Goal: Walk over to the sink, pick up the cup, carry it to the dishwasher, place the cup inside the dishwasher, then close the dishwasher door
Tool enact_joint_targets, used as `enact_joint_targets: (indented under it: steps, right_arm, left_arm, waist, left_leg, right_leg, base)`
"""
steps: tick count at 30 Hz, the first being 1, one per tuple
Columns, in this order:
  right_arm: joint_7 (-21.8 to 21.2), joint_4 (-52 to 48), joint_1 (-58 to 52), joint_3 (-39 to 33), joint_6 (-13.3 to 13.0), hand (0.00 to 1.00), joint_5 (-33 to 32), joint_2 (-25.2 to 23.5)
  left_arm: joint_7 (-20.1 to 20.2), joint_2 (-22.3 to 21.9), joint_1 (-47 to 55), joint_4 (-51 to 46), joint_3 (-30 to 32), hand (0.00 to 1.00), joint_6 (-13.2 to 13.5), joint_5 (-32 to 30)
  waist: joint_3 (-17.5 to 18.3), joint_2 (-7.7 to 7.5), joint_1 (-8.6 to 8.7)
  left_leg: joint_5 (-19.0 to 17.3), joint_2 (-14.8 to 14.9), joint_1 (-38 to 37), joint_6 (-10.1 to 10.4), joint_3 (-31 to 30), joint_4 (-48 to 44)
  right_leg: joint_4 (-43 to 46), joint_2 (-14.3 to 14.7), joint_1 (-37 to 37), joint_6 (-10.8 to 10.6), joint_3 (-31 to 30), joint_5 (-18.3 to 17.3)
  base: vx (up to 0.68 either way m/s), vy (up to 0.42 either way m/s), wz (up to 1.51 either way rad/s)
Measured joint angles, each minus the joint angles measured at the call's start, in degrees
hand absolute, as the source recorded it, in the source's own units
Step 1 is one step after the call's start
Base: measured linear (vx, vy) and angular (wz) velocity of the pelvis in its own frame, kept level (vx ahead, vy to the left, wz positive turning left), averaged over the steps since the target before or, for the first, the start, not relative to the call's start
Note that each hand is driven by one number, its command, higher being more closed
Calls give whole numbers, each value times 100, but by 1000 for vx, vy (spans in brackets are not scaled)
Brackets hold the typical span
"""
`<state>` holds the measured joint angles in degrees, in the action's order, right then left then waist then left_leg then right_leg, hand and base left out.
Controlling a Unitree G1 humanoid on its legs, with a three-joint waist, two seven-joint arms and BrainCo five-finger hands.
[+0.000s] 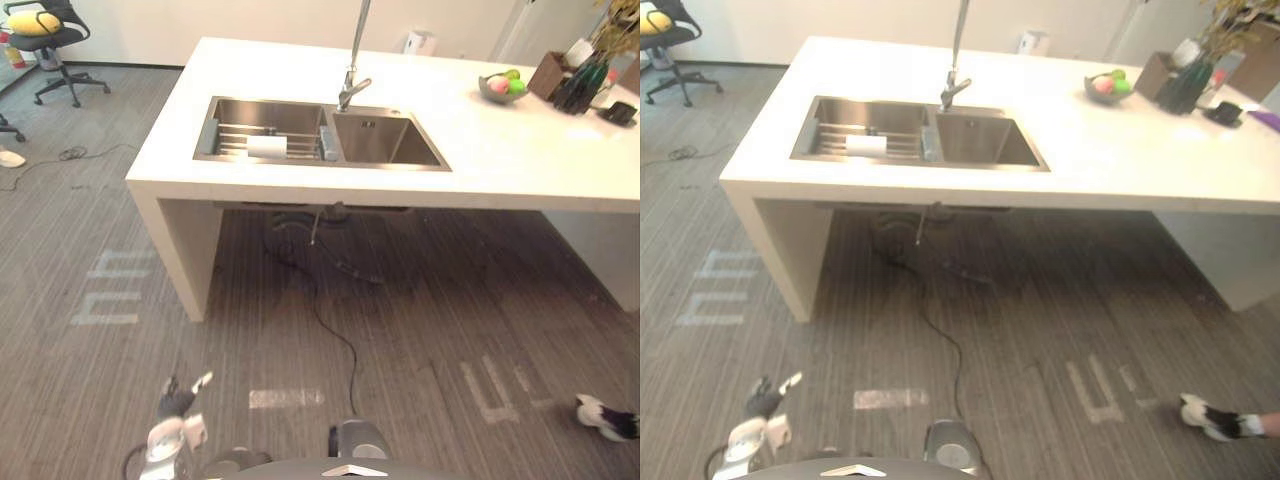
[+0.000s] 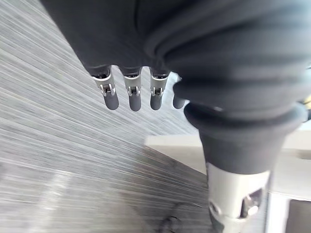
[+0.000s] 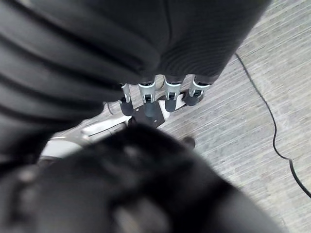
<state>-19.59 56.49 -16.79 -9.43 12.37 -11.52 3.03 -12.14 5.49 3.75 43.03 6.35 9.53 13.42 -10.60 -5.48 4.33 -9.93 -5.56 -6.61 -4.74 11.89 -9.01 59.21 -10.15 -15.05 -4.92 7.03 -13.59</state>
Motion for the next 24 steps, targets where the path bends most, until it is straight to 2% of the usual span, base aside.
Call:
enact_joint_targets:
  steps: [1, 2, 3, 4, 5, 6, 7, 10, 11, 12, 13, 14, 15, 16, 17, 19, 20, 22, 23, 24]
  right_arm:
    - [2, 1, -15, 0, -20, 0, -3, -20]
    - [12, -3, -73, 24, -66, 0, -20, -34]
    - [18, -23, -120, 32, -93, 0, -39, -38]
    - [66, -132, -269, 31, -93, 0, -57, -44]
    - [89, -171, -301, 34, -92, 0, -57, -41]
    - [122, -321, -408, 39, -84, 0, -57, -40]
    - [122, -474, -528, 62, -76, 0, -46, -40]
    - [121, -694, -663, 288, 43, 0, -31, -32]
    - [131, -761, -659, 359, 123, 0, -39, 5]
    - [139, -882, -628, 439, 192, 0, -40, 165]
    - [139, -940, -592, 541, 244, 0, -39, 253]
    - [153, -1165, -567, 690, 421, 0, -42, 394]
    - [183, -1245, -586, 712, 543, 0, -56, 437]
    - [259, -1462, -689, 725, 742, 0, -117, 511]
    - [291, -1539, -785, 725, 821, 0, -189, 573]
    - [328, -1528, -833, 714, 857, 0, -221, 596]
    - [319, -1517, -826, 696, 838, 0, -223, 616]
    - [271, -1416, -821, 579, 782, 0, -190, 733]
    - [243, -1369, -809, 579, 762, 0, -165, 756]
    - [149, -1236, -728, 568, 721, 0, -116, 765]
  left_arm:
    - [-78, -11, -72, -210, -65, 0, 28, -34]
    - [-227, -36, -196, -675, -172, 0, 44, -148]
    - [-292, -54, -251, -909, -205, 0, 42, -214]
    - [-497, -116, -288, -1686, -207, 0, 50, -465]
    - [-524, -117, -277, -1823, -202, 0, 52, -495]
    - [-707, -119, -230, -2400, -195, 0, 57, -751]
    - [-904, -124, -198, -3026, -219, 0, 81, -1035]
    - [-1250, -6, -175, -4294, -412, 0, 357, -1799]
    - [-1411, 21, -150, -4833, -509, 0, 505, -2254]
    - [-1641, -6, -92, -5320, -628, 0, 546, -2643]
    - [-1768, -1, -40, -5620, -654, 0, 551, -2823]
    - [-2067, -14, 48, -6324, -734, 0, 657, -3239]
    - [-2208, -22, 45, -6559, -748, 0, 711, -3393]
    - [-2481, -51, 50, -6960, -716, 0, 854, -3601]
    - [-2760, -85, 57, -7173, -623, 0, 1084, -3777]
    - [-3035, -94, 53, -7212, -490, 0, 1372, -4040]
    - [-3091, -83, 58, -7209, -425, 0, 1496, -4213]
    - [-2890, 55, 22, -7214, -437, 0, 1617, -4428]
    - [-2817, 107, 19, -7212, -451, 0, 1624, -4466]
    - [-2581, 258, -6, -7145, -589, 0, 1609, -4531]
  waist:
    - [-4, 8, 55]
    - [-11, 41, 137]
    - [-13, 63, 174]
    - [-66, 179, 168]
    - [-81, 202, 157]
    - [-129, 277, 124]
    - [-139, 330, 78]
    - [-82, 286, 28]
    - [-42, 385, 16]
    - [42, 555, 35]
    - [48, 615, 62]
    - [69, 708, 83]
    - [63, 766, 84]
    - [61, 870, 35]
    - [75, 967, -49]
    - [79, 956, -104]
    - [87, 886, -120]
    - [125, 920, -171]
    - [135, 924, -174]
    - [160, 899, -180]
  left_leg:
    - [13, 1, -50, 16, -110, 36]
    - [-19, 14, -115, -14, -334, 49]
    - [-57, 26, -172, -29, -424, 42]
    - [-190, 92, -348, 27, -601, -4]
    - [-221, 110, -402, 57, -620, -1]
    - [-361, 166, -578, 197, -677, -16]
    - [-523, 230, -791, 279, -726, -26]
    - [-945, 335, -1096, 549, -737, -100]
    - [-1099, 493, -1226, 703, -727, -98]
    - [-1126, 760, -1299, 780, -694, -229]
    - [-1111, 858, -1270, 807, -678, -400]
    - [-973, 1061, -1010, 1046, -680, -1220]
    - [-858, 1168, -771, 1164, -706, -1804]
    - [-194, 1419, -95, 1174, -713, -3380]
    - [-16, 1770, 482, 1186, -670, -4556]
    - [-229, 1973, 969, 1105, -581, -5141]
    - [-387, 2018, 1200, 1043, -507, -5123]
    - [-708, 1982, 1529, 1085, -269, -4102]
    - [-712, 1931, 1545, 1088, -230, -3622]
    - [-515, 1676, 1492, 987, -328, -2142]
  right_leg:
    - [-421, 43, -80, 22, 117, -52]
    - [-1538, 111, -107, 46, 322, -28]
    - [-2226, 173, -89, 99, 330, 62]
    - [-4114, 365, 21, 169, 215, 676]
    - [-4379, 397, 42, 182, 184, 782]
    - [-4925, 478, 97, 209, 102, 1092]
    - [-4989, 500, 85, 283, 81, 1274]
    - [-4645, 430, 95, 436, 180, 1580]
    - [-4268, 457, 4, 516, 310, 1937]
    - [-3850, 607, -53, 571, 484, 1531]
    - [-3694, 655, -56, 608, 528, 1357]
    - [-3552, 793, 89, 699, 617, 1021]
    - [-3609, 884, 223, 730, 624, 936]
    - [-3858, 1077, 565, 804, 598, 821]
    - [-4175, 1280, 1005, 880, 576, 769]
    - [-4528, 1387, 1560, 982, 513, 700]
    - [-4743, 1401, 1834, 1000, 453, 689]
    - [-5165, 1400, 2357, 986, 181, 699]
    - [-5218, 1391, 2408, 986, 87, 699]
    - [-5261, 1314, 2408, 970, -148, 691]
  base:
    - [321, 95, 88]
    - [218, 58, 77]
    - [72, 79, 99]
    - [-57, 51, 61]
    - [-34, 15, 51]
    - [178, -64, 25]
    - [256, -95, 34]
    - [441, -184, 47]
    - [615, -261, 37]
    - [607, -250, 28]
    - [603, -266, 16]
    - [400, -223, 10]
    - [403, -282, 2]
    - [233, -265, -16]
    - [163, -256, -26]
    - [15, -187, -31]
    - [-80, -162, -40]
    - [-133, -123, -61]
    - [-191, -83, -91]
    - [-89, -24, -83]
